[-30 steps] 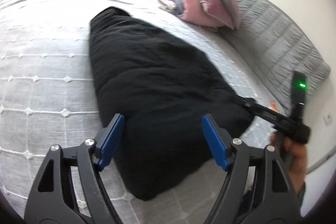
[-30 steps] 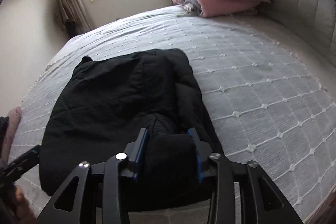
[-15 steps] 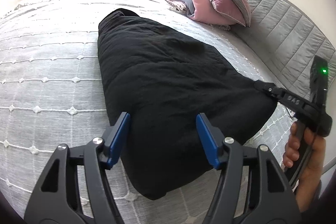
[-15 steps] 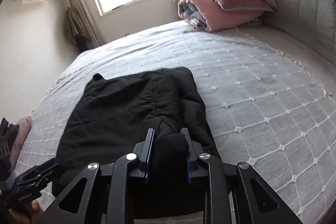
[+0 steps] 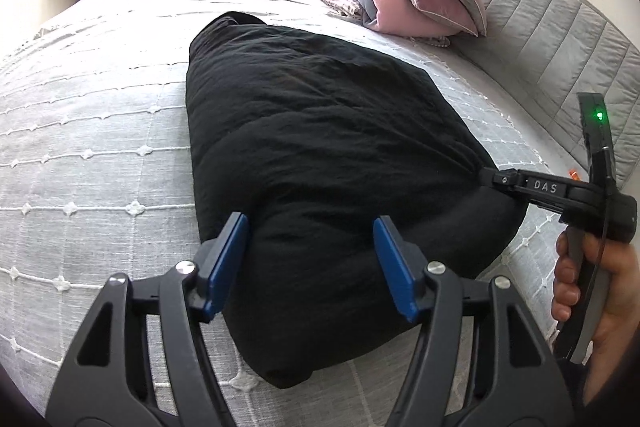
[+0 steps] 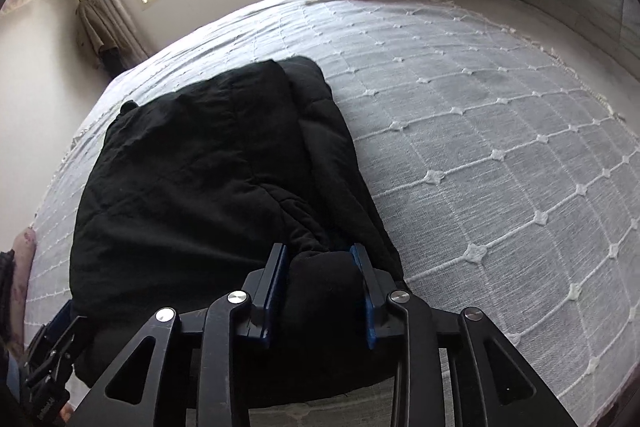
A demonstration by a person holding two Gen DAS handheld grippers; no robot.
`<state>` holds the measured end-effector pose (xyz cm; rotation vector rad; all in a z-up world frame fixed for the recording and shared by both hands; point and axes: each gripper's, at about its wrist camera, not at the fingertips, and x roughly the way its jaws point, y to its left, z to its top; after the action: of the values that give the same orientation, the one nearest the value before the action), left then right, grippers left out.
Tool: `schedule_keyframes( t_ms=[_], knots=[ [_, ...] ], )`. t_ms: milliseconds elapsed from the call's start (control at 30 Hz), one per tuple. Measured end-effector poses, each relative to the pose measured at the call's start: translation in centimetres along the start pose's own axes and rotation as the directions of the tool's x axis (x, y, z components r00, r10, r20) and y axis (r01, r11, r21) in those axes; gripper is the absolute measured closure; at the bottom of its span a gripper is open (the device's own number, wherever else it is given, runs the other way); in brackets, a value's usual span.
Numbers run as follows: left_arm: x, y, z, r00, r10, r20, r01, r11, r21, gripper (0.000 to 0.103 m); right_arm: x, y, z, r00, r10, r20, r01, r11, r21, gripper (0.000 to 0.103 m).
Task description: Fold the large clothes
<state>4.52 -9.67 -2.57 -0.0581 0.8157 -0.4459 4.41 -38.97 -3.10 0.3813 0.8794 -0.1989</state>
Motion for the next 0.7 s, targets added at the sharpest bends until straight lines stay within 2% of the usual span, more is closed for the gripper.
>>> schedule_keyframes(
  t_ms=[33, 100, 200, 233, 300, 367, 400, 467, 533, 567, 600, 667, 700],
  knots=[
    [-0.2, 0.1, 0.2, 1.0, -0.011, -0.008, 0.011, 1.0, 0.0, 0.037, -0.8, 0.2, 0.1, 1.0, -0.006, 0.026, 0.006, 1.0, 0.001, 0.066],
    [-0.9, 1.5, 1.3, 0.996, -0.083, -0.032, 0.081, 0.995, -0.053, 0.037, -2.9, 0.6, 0.1, 0.995, 0.0, 0.103, 0.0, 1.0, -0.001, 0.064],
    [-2.1, 4.9, 2.7, 0.979, -0.202, 0.0, 0.198, 0.961, -0.191, 0.037, -6.2, 1.5, -0.3, 0.974, 0.048, 0.221, -0.039, 0.998, -0.042, 0.063],
    [-2.4, 5.6, 3.1, 0.979, -0.205, 0.013, 0.203, 0.956, -0.211, 0.037, -7.0, 2.0, -0.6, 0.967, 0.076, 0.244, -0.061, 0.996, -0.067, 0.063],
    [-2.6, 6.9, 4.0, 0.986, -0.167, 0.025, 0.168, 0.96, -0.222, 0.037, -7.7, 2.7, -1.1, 0.959, 0.121, 0.255, -0.097, 0.99, -0.103, 0.063],
    [-2.4, 7.3, 4.4, 0.989, -0.144, 0.023, 0.145, 0.964, -0.224, 0.037, -8.7, 3.2, -1.3, 0.947, 0.122, 0.297, -0.088, 0.988, -0.128, 0.063],
    [-2.0, 7.4, 4.5, 0.99, -0.137, 0.02, 0.138, 0.964, -0.226, 0.037, -9.2, 3.3, -1.2, 0.937, 0.122, 0.329, -0.083, 0.988, -0.128, 0.063],
    [-0.9, 6.9, 4.4, 0.993, -0.119, -0.007, 0.115, 0.969, -0.22, 0.037, -11.1, 3.0, -1.3, 0.898, 0.167, 0.407, -0.131, 0.985, -0.114, 0.063],
    [0.6, 5.7, 4.0, 0.995, -0.091, -0.038, 0.082, 0.978, -0.193, 0.039, -11.7, 2.8, -1.4, 0.878, 0.192, 0.439, -0.158, 0.981, -0.112, 0.063],
    [1.3, 4.8, 3.8, 0.996, -0.079, -0.045, 0.07, 0.982, -0.176, 0.04, -11.5, 3.1, -1.3, 0.878, 0.214, 0.429, -0.172, 0.976, -0.136, 0.063],
    [1.7, 4.1, 3.4, 0.998, -0.05, -0.037, 0.043, 0.985, -0.165, 0.04, -10.9, 3.5, -1.3, 0.888, 0.251, 0.386, -0.197, 0.965, -0.175, 0.063],
    [1.8, 3.1, 3.2, 1.0, 0.011, -0.021, -0.014, 0.989, -0.146, 0.04, -8.3, 4.5, -1.4, 0.925, 0.303, 0.23, -0.257, 0.943, -0.21, 0.063],
    [1.8, 2.7, 3.2, 0.999, 0.036, -0.018, -0.038, 0.99, -0.137, 0.04, -6.3, 5.3, -1.6, 0.951, 0.281, 0.127, -0.249, 0.942, -0.225, 0.063]
  ],
)
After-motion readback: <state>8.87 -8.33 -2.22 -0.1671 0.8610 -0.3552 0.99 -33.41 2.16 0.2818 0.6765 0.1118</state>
